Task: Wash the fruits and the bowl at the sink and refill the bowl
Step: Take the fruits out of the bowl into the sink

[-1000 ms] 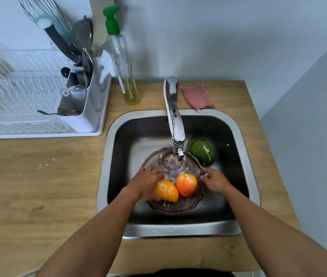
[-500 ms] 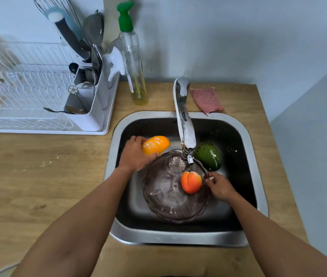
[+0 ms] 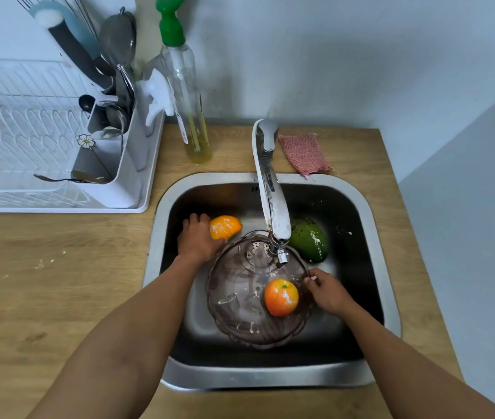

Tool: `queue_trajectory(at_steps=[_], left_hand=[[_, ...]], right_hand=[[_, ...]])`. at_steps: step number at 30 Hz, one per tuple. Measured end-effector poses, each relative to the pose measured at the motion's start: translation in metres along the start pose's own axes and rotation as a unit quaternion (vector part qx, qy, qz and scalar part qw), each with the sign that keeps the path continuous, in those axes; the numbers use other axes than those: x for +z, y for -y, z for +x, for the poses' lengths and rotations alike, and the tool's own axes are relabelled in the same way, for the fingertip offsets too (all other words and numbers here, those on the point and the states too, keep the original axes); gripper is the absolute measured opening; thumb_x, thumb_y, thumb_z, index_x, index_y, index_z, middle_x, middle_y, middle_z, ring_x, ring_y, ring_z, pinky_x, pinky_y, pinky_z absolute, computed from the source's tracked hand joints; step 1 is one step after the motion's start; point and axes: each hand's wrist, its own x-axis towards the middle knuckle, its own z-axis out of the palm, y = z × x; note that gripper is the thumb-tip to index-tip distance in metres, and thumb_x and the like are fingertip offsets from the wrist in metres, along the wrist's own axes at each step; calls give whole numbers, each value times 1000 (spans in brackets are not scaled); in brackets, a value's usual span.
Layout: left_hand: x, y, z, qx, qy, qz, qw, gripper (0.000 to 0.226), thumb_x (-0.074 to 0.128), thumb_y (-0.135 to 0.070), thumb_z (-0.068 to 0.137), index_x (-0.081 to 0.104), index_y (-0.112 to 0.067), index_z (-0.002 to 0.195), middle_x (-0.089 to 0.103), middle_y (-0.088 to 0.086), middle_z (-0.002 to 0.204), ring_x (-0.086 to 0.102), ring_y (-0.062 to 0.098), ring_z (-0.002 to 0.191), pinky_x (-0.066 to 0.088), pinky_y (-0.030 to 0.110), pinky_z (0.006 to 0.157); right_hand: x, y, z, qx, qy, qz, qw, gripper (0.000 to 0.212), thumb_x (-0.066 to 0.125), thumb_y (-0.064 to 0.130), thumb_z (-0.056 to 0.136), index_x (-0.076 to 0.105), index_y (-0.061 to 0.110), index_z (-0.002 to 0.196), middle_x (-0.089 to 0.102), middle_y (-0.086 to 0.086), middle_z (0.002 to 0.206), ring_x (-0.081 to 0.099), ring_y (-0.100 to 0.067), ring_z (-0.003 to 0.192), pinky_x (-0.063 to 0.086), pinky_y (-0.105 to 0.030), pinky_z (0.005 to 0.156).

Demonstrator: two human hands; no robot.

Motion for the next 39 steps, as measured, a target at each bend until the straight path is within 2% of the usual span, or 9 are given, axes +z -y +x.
queue_trajectory(at_steps=[5, 9, 14, 16, 20, 26, 30, 34, 39], left_hand=[[-1, -1, -1, -10, 10, 9, 1000, 74, 72, -50, 78, 43, -11, 134, 43, 15, 137, 40, 36, 128, 44, 48, 94], [-6, -2, -14, -10, -22, -21, 999, 78, 66, -51, 82, 37, -8, 139, 41, 17, 138, 38, 37, 129, 41, 49, 98], [-7, 4, -42, 44, -96, -70, 992, 48, 59, -41, 89, 51, -8, 123, 50, 15, 123, 50, 35, 115, 48, 47, 90], [-4, 7, -53, 36, -74, -77, 994, 43, 55, -42, 92, 51, -9, 120, 51, 14, 121, 56, 36, 107, 51, 46, 84], [11, 15, -70, -3, 31, -50, 998, 50, 49, -46, 94, 44, -11, 130, 50, 17, 132, 54, 42, 115, 47, 47, 91], [23, 24, -91, -28, 118, -38, 992, 49, 46, -36, 97, 36, -14, 140, 57, 19, 133, 54, 41, 119, 45, 45, 95], [25, 29, -99, -46, 140, -77, 986, 43, 48, -32, 98, 42, -15, 137, 60, 20, 128, 56, 41, 117, 47, 42, 94], [23, 35, -105, -34, 142, -108, 983, 32, 50, -27, 97, 52, -15, 126, 67, 17, 116, 62, 37, 107, 51, 40, 91], [21, 35, -105, -48, 123, -135, 982, 27, 50, -20, 97, 56, -10, 121, 67, 20, 113, 64, 38, 102, 53, 41, 88]], right_hand=[[-1, 5, -2, 4, -7, 4, 1000, 6, 53, 19, 97, 58, 17, 93, 65, -7, 85, 60, -19, 78, 44, -26, 69], [-1, 9, -9, 13, -41, 48, 998, 20, 53, 25, 97, 57, 13, 111, 63, -7, 92, 58, -18, 81, 39, -24, 71], [0, 9, -16, -27, -94, 30, 995, 37, 51, 30, 97, 53, 7, 126, 61, -15, 116, 58, -23, 101, 42, -29, 85], [2, 10, -20, -69, -111, -33, 991, 46, 53, 37, 95, 51, 8, 130, 55, -13, 127, 48, -27, 120, 38, -34, 101], [6, 15, -31, -150, -110, -183, 965, 76, 47, 68, 79, 47, 18, 136, 43, -5, 138, 29, -23, 130, 27, -38, 112], [23, 18, -41, -187, -42, -310, 931, 90, 61, 69, 70, 34, 23, 143, 31, -2, 150, 13, -24, 143, 11, -41, 116], [36, 23, -38, -152, -4, -355, 923, 97, 66, 60, 73, 21, 21, 149, 29, -4, 153, 12, -25, 145, 3, -51, 113], [42, 29, -42, -133, -25, -328, 935, 93, 69, 53, 74, 23, 23, 149, 33, -3, 151, 20, -25, 141, 6, -52, 113], [24, 27, -51, -143, -134, -186, 963, 91, 72, 49, 75, 25, 24, 149, 39, -2, 147, 30, -23, 135, 20, -41, 111]])
